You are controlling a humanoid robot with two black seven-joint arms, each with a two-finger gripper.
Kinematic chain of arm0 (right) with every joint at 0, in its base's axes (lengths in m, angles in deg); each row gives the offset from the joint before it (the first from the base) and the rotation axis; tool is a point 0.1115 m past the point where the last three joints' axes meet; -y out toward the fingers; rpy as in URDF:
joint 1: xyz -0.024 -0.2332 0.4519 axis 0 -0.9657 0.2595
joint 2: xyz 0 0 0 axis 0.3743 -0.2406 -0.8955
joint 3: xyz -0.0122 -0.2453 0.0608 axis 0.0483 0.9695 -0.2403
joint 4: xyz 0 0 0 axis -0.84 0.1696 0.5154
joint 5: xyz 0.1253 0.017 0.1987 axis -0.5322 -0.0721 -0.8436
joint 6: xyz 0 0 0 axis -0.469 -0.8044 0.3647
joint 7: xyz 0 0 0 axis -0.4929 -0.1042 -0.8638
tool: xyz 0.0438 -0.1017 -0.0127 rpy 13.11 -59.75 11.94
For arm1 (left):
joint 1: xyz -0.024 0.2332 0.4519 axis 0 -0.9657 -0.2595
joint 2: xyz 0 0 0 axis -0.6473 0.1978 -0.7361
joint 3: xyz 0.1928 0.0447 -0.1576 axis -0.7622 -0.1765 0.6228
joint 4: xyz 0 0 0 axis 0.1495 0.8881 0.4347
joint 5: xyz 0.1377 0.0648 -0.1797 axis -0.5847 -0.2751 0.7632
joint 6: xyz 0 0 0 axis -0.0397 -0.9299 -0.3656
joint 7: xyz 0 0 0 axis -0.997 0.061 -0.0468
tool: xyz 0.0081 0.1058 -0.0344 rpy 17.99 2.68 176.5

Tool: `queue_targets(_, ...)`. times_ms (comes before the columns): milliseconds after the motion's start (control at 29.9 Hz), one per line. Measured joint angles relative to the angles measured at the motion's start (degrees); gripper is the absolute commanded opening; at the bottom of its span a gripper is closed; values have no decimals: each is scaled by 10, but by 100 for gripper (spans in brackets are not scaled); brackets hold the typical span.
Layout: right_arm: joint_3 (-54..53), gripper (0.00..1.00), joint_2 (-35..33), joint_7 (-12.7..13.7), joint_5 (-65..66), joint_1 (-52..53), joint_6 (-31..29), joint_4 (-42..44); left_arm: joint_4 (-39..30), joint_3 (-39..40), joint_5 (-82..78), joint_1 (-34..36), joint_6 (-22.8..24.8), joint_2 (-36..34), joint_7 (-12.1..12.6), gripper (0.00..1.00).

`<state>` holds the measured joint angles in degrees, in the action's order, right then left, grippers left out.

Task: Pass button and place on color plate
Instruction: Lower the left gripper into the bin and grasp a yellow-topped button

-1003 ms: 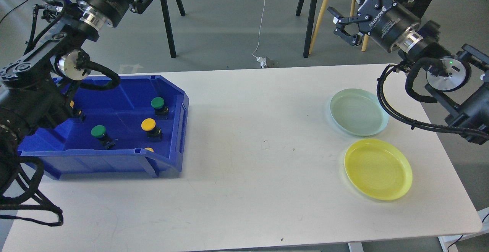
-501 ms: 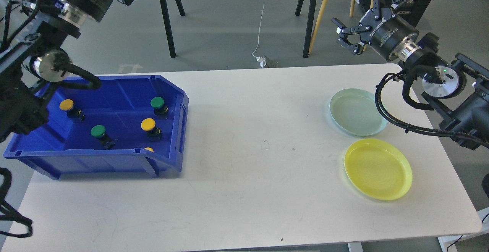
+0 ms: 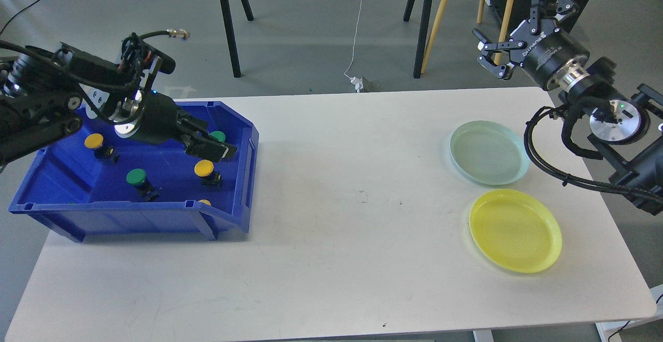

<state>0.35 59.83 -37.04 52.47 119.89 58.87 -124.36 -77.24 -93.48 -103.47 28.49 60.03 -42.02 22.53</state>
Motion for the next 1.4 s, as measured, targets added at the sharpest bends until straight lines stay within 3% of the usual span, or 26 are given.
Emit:
queue_targets(401,0,100,-7,0,1,-27,0,29,140,-3,-48,-57,0,80,0,98)
queue_targets(702,-1,100,-11,0,0,-30,0,28,165,-2,-43,-82,0,106,0,98)
queue_targets(1070,-2,100,-11,0,0,-34,0,25,260,0,-33,-121,-6,163,0,95)
queue_targets(1203,-2,100,-11,0,0,-36,0,25,273,0,-32,-121,-12,171,0,86)
queue_targets(1304,-2,100,-12,0,0,-39,0,25,278,0,-31,-122,-17,177,0,66)
queue_targets(1404,-2,100,-12,-1,0,-44,0,25,280,0,-30,-122,-20,180,0,62)
